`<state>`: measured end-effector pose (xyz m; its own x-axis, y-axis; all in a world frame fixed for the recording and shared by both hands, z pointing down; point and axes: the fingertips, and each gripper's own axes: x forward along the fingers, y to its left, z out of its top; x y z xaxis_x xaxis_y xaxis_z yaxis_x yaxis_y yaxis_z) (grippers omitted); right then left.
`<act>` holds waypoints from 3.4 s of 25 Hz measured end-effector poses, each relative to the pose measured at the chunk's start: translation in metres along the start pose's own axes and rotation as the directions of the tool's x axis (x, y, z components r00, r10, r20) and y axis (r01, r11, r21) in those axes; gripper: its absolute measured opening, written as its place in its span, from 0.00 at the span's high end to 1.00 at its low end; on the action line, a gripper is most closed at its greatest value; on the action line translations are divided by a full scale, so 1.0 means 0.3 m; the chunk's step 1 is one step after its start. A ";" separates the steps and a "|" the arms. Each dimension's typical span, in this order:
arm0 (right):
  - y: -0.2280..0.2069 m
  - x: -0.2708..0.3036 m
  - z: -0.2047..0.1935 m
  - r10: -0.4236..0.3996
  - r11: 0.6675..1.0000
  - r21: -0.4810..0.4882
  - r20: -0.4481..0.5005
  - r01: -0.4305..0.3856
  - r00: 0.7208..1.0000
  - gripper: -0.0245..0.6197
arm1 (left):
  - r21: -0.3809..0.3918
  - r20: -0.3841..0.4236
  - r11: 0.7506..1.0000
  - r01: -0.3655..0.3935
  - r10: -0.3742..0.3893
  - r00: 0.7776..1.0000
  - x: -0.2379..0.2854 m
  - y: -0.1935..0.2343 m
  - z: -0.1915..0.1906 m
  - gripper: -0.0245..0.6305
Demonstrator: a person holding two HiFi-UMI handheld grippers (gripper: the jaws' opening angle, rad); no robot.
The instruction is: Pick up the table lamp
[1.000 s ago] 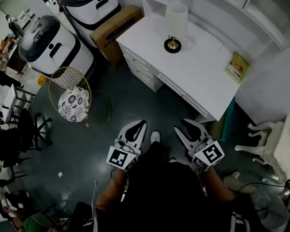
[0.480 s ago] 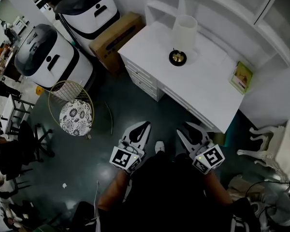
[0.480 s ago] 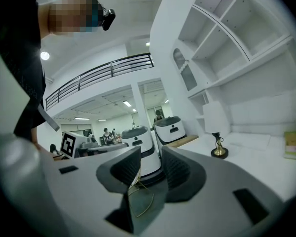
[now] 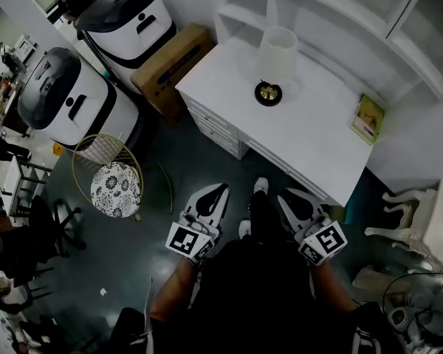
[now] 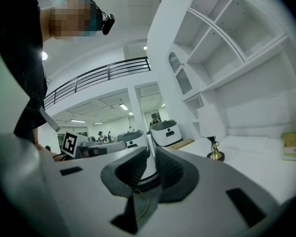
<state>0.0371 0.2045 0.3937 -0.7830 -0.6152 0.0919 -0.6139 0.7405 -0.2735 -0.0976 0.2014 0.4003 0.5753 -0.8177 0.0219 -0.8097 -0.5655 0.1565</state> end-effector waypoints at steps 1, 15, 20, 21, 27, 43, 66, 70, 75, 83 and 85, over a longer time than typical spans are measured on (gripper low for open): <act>-0.014 0.006 0.006 -0.006 1.000 0.002 0.008 0.006 1.000 0.86 | 0.004 0.000 1.000 0.013 -0.013 1.000 0.005 -0.001 0.000 0.93; -0.248 0.229 0.034 0.022 0.999 0.026 0.000 -0.022 1.000 0.89 | 0.007 -0.057 0.999 0.040 -0.040 0.998 0.261 0.159 0.022 0.94; -0.380 0.323 0.052 0.005 1.000 0.026 -0.021 -0.005 1.000 0.89 | -0.013 -0.076 0.998 0.067 -0.068 0.995 0.416 0.217 0.058 0.93; -0.403 0.340 0.055 0.005 1.000 0.023 -0.025 -0.005 1.000 0.89 | -0.017 -0.078 0.997 0.069 -0.070 0.994 0.443 0.230 0.062 0.93; -0.532 0.425 0.073 0.000 1.000 0.024 -0.039 0.001 0.999 0.89 | -0.014 -0.102 0.997 0.075 -0.076 0.992 0.584 0.308 0.065 0.93; -0.841 0.638 -0.081 -0.045 0.997 -0.066 -0.128 0.037 0.991 0.88 | 0.018 -0.123 0.999 -0.033 0.035 0.992 0.769 0.503 0.012 0.93; -1.204 0.958 -0.388 -0.214 0.972 -0.135 -0.155 0.194 0.964 0.75 | -0.033 -0.204 0.999 0.025 -0.031 0.979 0.929 0.735 -0.336 0.93; -1.255 0.972 -0.391 -0.248 0.966 -0.117 -0.145 0.232 0.958 0.73 | -0.043 -0.207 0.999 0.027 -0.035 0.978 0.917 0.739 -0.344 0.93; -1.280 0.987 -0.405 -0.249 0.965 -0.120 -0.148 0.232 0.957 0.70 | -0.057 -0.223 0.998 0.012 -0.024 0.974 0.909 0.746 -0.384 0.93; -1.285 1.059 -0.418 -0.238 0.966 -0.140 -0.157 0.217 0.958 0.67 | -0.073 -0.233 0.997 0.008 -0.024 0.972 0.909 0.749 -0.416 0.93; -1.297 1.073 -0.419 -0.244 0.963 -0.152 -0.152 0.221 0.958 0.67 | -0.073 -0.238 0.997 0.010 -0.027 0.971 0.909 0.745 -0.421 0.93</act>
<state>0.0112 -0.2476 0.6501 -0.6153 -0.7287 0.3008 -0.7799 0.6183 -0.0975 -0.1073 -0.1344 0.5659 0.6077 -0.7529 0.2525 -0.7936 -0.5641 0.2281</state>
